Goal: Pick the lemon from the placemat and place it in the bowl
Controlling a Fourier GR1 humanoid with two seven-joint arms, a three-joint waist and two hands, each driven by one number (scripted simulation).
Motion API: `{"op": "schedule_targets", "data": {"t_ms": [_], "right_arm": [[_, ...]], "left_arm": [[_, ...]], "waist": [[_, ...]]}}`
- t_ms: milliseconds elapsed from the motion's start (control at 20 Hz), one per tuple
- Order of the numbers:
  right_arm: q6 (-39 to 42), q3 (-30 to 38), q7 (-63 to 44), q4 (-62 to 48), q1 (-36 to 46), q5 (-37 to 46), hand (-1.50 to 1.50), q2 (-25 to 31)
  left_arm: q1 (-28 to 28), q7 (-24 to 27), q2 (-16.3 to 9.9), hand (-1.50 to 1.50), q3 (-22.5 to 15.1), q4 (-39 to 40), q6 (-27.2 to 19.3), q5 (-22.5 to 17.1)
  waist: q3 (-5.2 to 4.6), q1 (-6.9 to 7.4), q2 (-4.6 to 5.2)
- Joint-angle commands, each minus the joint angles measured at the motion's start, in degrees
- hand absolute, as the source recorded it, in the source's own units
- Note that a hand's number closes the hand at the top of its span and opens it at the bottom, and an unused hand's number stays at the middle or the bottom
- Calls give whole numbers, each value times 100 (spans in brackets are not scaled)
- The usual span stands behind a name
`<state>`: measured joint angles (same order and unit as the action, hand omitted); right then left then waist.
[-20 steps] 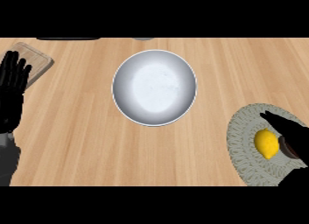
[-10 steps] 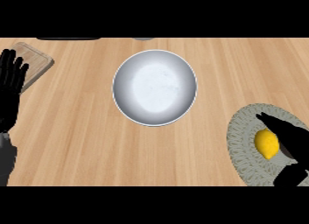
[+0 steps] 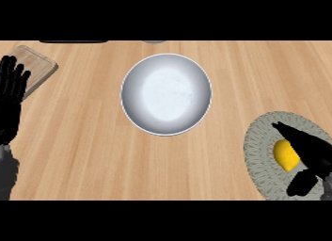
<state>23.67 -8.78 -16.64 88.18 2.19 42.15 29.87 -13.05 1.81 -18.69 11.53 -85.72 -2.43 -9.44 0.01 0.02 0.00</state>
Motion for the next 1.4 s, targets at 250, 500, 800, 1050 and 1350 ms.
{"op": "schedule_targets", "data": {"t_ms": [250, 500, 800, 1050, 1350], "right_arm": [[-809, 309, 1260, -691, 194, 492, 150, 37], [-658, 594, 1472, -832, 413, 628, 150, 33], [-82, 123, 2723, -1515, 2023, 735, 150, 669], [-31, 27, 3968, -1887, 2757, 715, 150, 1184], [-415, 393, 5094, -2796, 3680, 577, 150, 1522]], "left_arm": [[-203, -83, 46, 0, 27, 126, 15, 121], [213, -250, 22, 0, 199, -441, 172, -23], [-472, -81, 225, 0, -238, -63, 253, 113], [-659, -110, 333, 0, -420, -103, 322, 100], [-868, -131, 402, 0, -527, -16, 270, 185]], "waist": [[1, -7, 4], [0, 18, -1], [28, 790, 260], [54, 1154, 408], [64, 1096, 437]]}}
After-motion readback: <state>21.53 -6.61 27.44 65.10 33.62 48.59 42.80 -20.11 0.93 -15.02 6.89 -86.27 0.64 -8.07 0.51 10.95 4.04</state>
